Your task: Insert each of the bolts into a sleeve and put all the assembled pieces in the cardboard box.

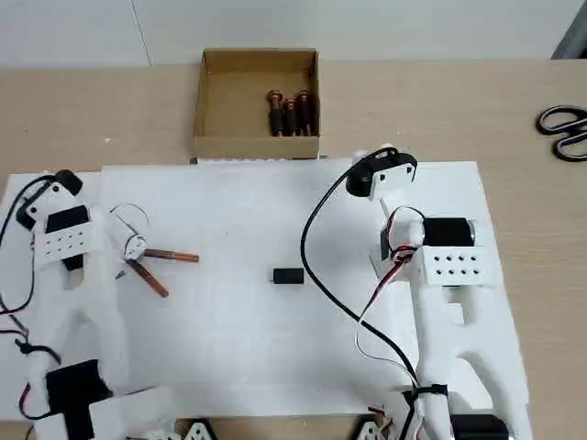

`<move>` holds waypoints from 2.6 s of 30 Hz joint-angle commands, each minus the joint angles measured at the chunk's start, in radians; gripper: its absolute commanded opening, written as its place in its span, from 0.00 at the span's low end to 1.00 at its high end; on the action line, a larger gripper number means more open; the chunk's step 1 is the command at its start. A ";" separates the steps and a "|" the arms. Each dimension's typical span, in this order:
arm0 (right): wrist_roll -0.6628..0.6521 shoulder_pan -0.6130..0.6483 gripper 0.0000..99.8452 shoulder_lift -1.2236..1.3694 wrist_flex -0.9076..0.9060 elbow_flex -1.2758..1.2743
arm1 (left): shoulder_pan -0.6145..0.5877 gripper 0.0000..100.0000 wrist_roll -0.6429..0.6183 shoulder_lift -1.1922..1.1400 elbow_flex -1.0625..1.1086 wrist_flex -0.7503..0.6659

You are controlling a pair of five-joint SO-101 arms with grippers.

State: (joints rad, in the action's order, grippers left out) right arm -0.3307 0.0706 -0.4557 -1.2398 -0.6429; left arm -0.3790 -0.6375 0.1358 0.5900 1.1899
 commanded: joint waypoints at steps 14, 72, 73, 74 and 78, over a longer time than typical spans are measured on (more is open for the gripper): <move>0.005 -0.007 0.00 -0.036 0.012 0.003 | -0.008 0.09 0.000 -0.195 -0.012 -0.055; 0.218 0.300 0.00 -1.234 0.429 -0.723 | 0.434 0.01 0.287 1.332 0.328 -0.224; 0.218 0.323 0.00 -1.271 0.438 -0.753 | 0.440 0.01 0.292 1.375 0.363 -0.232; 0.216 0.344 0.00 -1.307 0.444 -0.784 | 0.440 0.01 0.292 1.410 0.395 -0.233; 0.222 0.444 0.00 -1.360 0.447 -0.865 | 0.442 0.01 0.288 1.522 0.490 -0.232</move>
State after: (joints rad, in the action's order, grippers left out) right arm -0.1204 0.4572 -1.7860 -0.8270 -1.4899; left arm 0.0568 -0.3552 1.5827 1.0457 0.9920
